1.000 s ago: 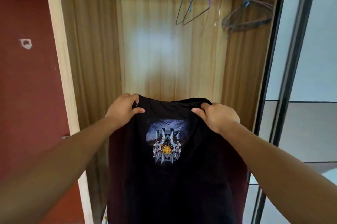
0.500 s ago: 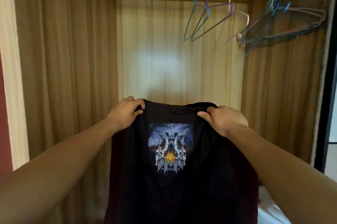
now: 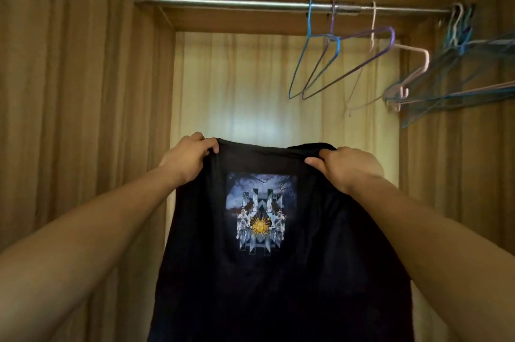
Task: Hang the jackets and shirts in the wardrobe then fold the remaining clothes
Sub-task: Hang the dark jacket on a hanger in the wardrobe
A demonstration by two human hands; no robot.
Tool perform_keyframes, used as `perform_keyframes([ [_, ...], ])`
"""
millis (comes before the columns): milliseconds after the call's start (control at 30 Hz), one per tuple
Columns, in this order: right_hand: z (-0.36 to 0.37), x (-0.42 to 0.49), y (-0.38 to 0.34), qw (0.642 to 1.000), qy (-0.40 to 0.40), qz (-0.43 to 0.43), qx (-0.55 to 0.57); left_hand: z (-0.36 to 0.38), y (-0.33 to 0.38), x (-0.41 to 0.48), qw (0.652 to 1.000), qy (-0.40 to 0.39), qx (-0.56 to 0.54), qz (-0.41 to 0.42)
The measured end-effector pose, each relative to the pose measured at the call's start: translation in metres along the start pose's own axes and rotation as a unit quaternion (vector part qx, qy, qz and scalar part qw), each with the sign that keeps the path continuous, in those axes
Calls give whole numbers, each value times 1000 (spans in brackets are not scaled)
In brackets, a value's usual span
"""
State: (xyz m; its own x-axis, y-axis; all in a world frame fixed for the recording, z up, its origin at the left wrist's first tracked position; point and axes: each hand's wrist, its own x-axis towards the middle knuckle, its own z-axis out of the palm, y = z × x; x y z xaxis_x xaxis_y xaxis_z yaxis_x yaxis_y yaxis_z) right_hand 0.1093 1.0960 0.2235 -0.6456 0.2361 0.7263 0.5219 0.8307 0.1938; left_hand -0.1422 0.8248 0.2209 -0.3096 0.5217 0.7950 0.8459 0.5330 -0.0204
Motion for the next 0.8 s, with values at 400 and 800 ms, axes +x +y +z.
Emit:
perform_keyframes([
  [400,126,-19,-10,987,-138,-79,-27,125,-18,-84,985,-92,-132,-64],
  [800,304,-182,-33,933,-334,-133,3,290,-11,-240,938,-261,-198,-114],
])
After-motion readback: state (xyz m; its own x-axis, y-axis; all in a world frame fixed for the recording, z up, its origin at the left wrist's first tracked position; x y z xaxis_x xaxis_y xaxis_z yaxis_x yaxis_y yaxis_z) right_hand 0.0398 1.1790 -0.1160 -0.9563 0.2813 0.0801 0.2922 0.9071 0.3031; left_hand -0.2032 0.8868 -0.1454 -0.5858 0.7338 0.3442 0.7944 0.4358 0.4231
